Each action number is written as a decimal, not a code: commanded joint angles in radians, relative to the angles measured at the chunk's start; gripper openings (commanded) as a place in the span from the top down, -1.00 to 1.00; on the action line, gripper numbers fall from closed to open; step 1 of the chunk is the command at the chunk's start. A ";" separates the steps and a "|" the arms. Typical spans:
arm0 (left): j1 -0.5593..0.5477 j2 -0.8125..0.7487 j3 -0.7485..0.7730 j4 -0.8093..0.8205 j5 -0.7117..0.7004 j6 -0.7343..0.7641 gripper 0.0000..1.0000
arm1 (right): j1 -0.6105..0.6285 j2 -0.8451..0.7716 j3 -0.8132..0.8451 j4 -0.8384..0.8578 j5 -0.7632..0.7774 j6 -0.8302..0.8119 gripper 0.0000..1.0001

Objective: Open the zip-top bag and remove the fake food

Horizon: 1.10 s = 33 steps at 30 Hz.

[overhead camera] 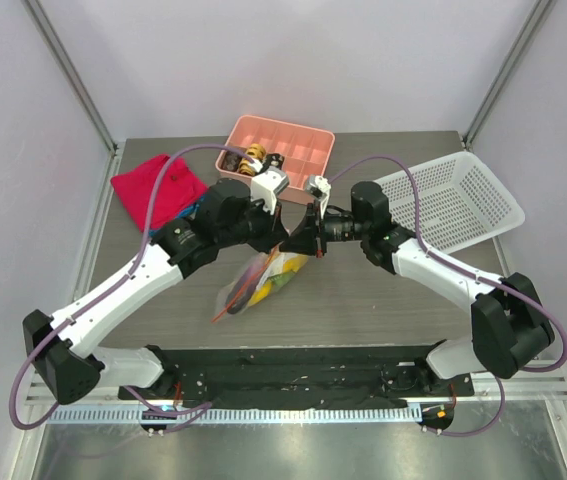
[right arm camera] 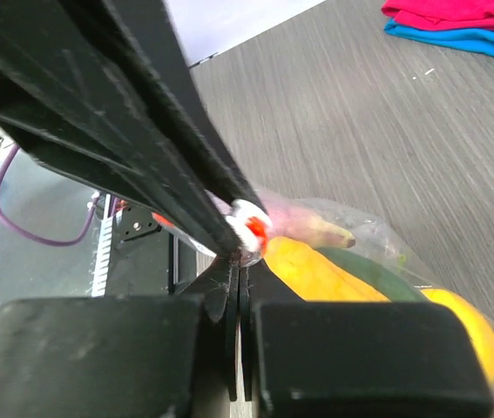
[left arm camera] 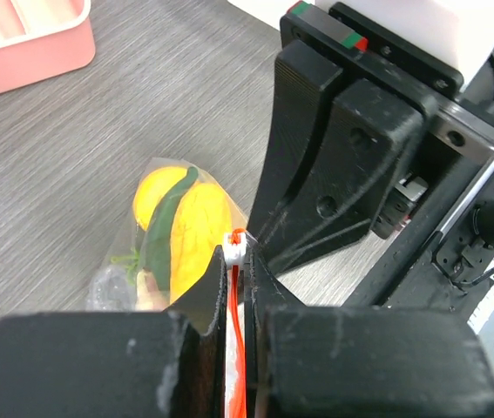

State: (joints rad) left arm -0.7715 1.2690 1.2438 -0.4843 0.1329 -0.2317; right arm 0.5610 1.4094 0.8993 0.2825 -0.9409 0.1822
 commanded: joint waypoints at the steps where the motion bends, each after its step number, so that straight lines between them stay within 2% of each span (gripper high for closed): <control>1: 0.009 -0.068 0.000 0.004 0.019 0.017 1.00 | -0.010 -0.027 -0.003 0.094 0.080 0.041 0.98; 4: 0.011 -0.083 -0.021 -0.013 0.001 0.005 1.00 | -0.033 -0.039 -0.045 0.216 0.155 0.181 0.98; 10: 0.011 -0.146 -0.112 -0.040 -0.041 -0.089 1.00 | -0.125 -0.059 -0.043 0.247 0.324 0.316 0.98; 15: 0.011 -0.247 -0.213 -0.028 -0.070 -0.165 0.99 | -0.187 -0.006 -0.034 0.362 0.251 0.468 0.98; 19: 0.011 -0.299 -0.240 -0.134 -0.111 -0.253 1.00 | -0.213 -0.004 -0.011 0.304 0.274 0.448 0.98; 23: 0.011 -0.416 -0.335 -0.146 -0.174 -0.331 1.00 | -0.228 0.036 0.029 0.305 0.240 0.451 0.98; 29: 0.011 -0.519 -0.379 -0.204 -0.139 -0.403 1.00 | -0.234 0.143 0.105 0.313 0.220 0.450 0.98; 33: 0.009 -0.582 -0.446 -0.211 -0.047 -0.448 0.99 | -0.234 0.189 0.145 0.334 0.206 0.456 0.98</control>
State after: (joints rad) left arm -0.7624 0.7410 0.8497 -0.6273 0.0025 -0.6083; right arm 0.3477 1.5776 0.9733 0.5304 -0.7612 0.6346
